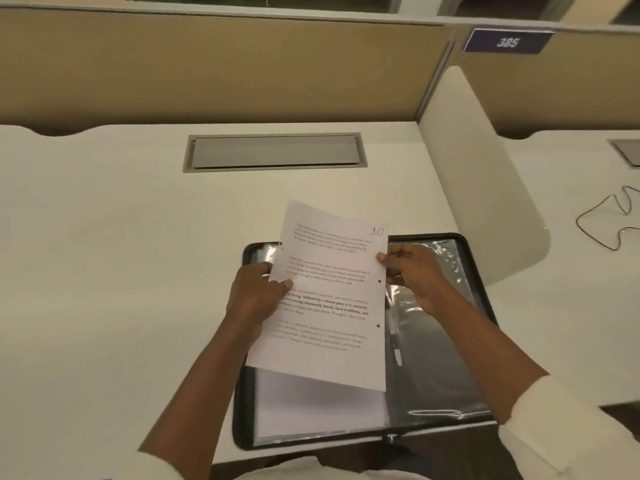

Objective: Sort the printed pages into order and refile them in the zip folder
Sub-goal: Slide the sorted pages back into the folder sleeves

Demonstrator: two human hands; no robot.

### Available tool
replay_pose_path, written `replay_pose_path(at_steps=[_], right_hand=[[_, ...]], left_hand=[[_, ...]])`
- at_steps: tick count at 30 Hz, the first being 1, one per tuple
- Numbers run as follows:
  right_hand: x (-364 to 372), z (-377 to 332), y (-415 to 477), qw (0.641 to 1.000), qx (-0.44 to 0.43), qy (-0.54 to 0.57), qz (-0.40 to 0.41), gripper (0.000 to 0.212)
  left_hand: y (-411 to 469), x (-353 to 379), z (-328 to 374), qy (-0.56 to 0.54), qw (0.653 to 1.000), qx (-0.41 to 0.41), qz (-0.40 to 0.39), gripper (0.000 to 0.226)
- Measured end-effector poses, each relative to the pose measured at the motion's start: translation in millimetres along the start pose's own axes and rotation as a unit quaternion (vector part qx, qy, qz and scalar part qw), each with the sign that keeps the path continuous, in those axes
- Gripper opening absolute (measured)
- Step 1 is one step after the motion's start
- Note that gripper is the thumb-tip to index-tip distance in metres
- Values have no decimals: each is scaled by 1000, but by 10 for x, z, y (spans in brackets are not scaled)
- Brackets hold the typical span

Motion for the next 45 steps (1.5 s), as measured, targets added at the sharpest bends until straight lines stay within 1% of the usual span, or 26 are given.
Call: replay_pose_path(at_steps=[3,6,9,11,13,15,19,21,25,27,31,34,36,39,42,45], right_hand=[[-405,132,17,1000,1,-4,-6,20],[-704,143,95,999,-14,-28,-36,31],[-944,6,174,993,-63,-76,-61,44],[-1050,-165,195,982,-116,-129,-81,46],[-1115,-325,204,960,-158,-203,-109,45],[-1109,-448,228,929,-184,-286,-142,44],[-954,-614,244,866,-198,-408,-210,42],[-867,-679,259,842,-205,-440,-236,42],[-750,-701,355,811,-193,-480,-274,55],[-709,-712,401,798,-196,-492,-286,49],[-704,-781,581,798,-193,-507,-263,46],[-817,-923,811,799,-190,-530,-213,49],[-929,-1057,950,797,-193,-543,-179,51],[-1046,-1290,1099,785,-216,-558,-158,49],[-1145,-1479,1210,763,-223,-588,-150,46],[-1268,-1670,1389,754,-227,-603,-127,47]], left_hand=[[-133,298,-47,8,1000,3,-4,21],[-308,574,-27,18,1000,18,-4,23],[-487,831,-5,50,998,32,-5,21],[-596,962,0,66,997,33,7,18],[-670,1082,-21,68,997,29,21,15],[-723,1198,-46,59,998,26,25,12],[-841,1406,-65,55,998,27,25,12],[-892,1496,-44,45,998,30,23,12],[-886,1545,-6,35,998,35,43,14],[-834,1542,23,31,998,39,49,15],[-661,1465,94,38,995,55,79,6],[-565,1378,206,115,977,108,144,12],[-542,1362,217,174,961,123,178,16],[-506,1410,134,195,956,112,191,18],[-553,1520,117,262,937,98,210,12],[-621,1835,150,325,919,103,199,17]])
Point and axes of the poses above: each hand's wrist, its own y-axis towards the middle knuckle, its own x-axis out of the palm, z = x × y, the point moved 10 cm from there along y, towards the middle knuckle, and after that the axes turned 12 degrees about -y, right-handed, at the moved point
